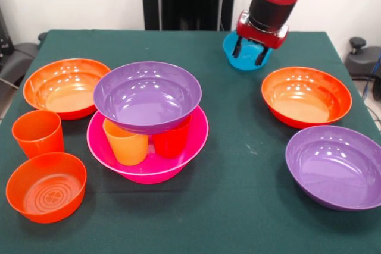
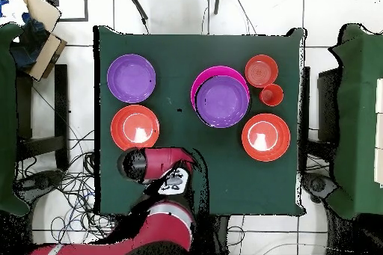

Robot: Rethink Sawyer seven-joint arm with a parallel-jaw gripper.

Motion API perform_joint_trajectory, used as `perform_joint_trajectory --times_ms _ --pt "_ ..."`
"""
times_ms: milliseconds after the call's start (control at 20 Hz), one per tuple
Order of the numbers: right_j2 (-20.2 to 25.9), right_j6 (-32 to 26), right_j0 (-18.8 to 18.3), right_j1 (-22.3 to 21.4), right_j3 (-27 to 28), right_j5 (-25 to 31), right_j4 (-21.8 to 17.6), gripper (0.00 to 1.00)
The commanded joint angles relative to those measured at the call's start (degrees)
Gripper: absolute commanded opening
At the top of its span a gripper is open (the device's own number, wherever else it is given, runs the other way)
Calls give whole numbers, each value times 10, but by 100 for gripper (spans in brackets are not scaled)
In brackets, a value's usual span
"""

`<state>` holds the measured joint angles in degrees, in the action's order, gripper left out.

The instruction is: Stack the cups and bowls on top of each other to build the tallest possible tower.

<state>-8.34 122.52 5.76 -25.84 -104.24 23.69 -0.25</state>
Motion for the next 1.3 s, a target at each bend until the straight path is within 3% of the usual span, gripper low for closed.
perform_joint_trajectory --times_ms 50,650,1000,1300 --pt "104 -13 -36 30 21 -27 -20 100" --pt "162 17 -61 27 2 6 10 100" --pt "147 45 -42 16 11 58 21 100" --pt "112 59 -17 16 18 53 9 100"
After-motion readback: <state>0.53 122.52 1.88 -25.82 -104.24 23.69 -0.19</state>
